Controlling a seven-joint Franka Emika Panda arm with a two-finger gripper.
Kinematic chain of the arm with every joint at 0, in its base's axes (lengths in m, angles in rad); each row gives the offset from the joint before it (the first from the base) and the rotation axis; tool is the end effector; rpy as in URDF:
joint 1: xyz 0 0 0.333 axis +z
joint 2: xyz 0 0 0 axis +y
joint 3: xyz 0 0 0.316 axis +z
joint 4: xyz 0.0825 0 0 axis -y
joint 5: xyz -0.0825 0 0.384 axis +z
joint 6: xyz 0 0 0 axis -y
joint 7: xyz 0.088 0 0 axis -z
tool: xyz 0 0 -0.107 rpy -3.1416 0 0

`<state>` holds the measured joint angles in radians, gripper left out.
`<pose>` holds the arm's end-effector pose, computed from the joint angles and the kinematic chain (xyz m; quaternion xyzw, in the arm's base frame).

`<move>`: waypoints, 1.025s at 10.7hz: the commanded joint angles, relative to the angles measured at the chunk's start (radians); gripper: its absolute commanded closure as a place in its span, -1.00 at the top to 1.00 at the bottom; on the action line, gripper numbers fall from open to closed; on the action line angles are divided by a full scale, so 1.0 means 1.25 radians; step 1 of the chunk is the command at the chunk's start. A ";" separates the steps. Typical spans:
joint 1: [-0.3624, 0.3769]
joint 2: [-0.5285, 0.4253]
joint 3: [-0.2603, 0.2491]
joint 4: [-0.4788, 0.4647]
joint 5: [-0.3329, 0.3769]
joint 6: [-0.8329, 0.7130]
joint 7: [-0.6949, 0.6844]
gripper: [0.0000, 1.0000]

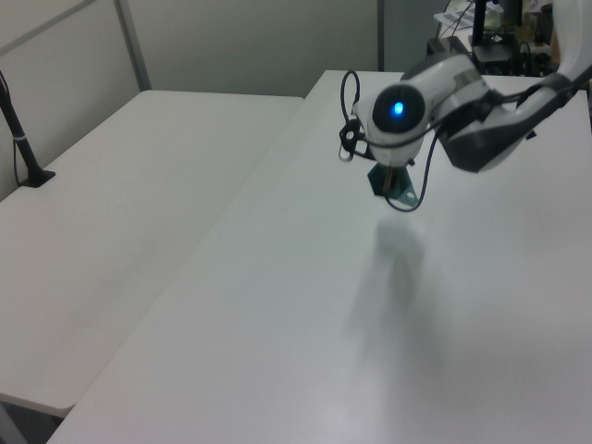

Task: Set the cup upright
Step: 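Lift the cup and rotate it so its base points down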

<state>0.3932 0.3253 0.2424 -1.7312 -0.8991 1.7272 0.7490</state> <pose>0.5498 0.3000 0.4006 0.9114 0.0837 0.1328 0.3805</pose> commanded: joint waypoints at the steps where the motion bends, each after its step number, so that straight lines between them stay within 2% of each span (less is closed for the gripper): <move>1: -0.050 -0.054 -0.006 -0.009 0.157 -0.011 -0.119 -1.00; 3: -0.125 -0.067 -0.004 -0.015 0.285 0.029 -0.166 -1.00; 5: -0.190 -0.118 -0.005 -0.035 0.458 0.098 -0.267 -1.00; 7: -0.231 -0.183 -0.006 -0.084 0.542 0.160 -0.279 -1.00; 8: -0.247 -0.208 -0.007 -0.109 0.567 0.195 -0.280 -1.00; 11: -0.249 -0.260 -0.070 -0.170 0.703 0.241 -0.391 -1.00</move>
<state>0.0841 0.0805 0.2118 -1.8456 -0.1388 1.9609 0.3682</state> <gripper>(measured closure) 0.956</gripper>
